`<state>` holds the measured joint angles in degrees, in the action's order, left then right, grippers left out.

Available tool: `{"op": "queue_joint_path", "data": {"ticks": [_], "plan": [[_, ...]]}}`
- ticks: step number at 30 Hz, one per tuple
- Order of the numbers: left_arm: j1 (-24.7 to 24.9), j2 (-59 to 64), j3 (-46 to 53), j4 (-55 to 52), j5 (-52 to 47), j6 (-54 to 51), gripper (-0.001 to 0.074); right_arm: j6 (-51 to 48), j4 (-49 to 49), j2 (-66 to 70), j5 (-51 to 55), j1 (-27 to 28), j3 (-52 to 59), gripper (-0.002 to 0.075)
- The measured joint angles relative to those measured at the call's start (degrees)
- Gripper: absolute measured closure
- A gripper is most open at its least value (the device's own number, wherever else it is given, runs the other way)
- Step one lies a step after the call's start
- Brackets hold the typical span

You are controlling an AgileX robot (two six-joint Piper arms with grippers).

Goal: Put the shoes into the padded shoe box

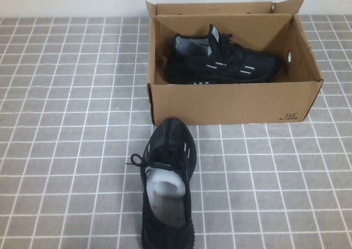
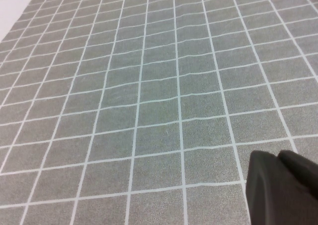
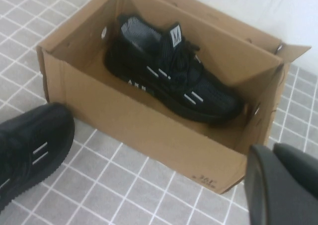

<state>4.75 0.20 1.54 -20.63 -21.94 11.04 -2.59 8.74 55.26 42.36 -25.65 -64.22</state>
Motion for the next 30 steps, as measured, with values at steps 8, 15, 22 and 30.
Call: {"op": "queue_joint_path", "data": {"ticks": [8, 15, 22, 30], "plan": [[0.0, 0.0, 0.0, 0.0, 0.0, 0.0, 0.0735, 0.0, -0.3, 0.6, 0.1, 1.3, 0.6, 0.0734], [0.0, 0.0, 0.0, 0.0, 0.0, 0.0, 0.0735, 2.0, -3.0, -12.0, -13.0, 12.6, 11.3, 0.0734], [0.0, 0.0, 0.0, 0.0, 0.0, 0.0, 0.0735, 2.6, -4.6, -32.3, -24.9, 23.8, 33.5, 0.0734], [0.0, 0.0, 0.0, 0.0, -0.1, 0.0, 0.0735, 2.6, -4.4, -52.5, -27.0, 29.7, 54.5, 0.0734]]}}
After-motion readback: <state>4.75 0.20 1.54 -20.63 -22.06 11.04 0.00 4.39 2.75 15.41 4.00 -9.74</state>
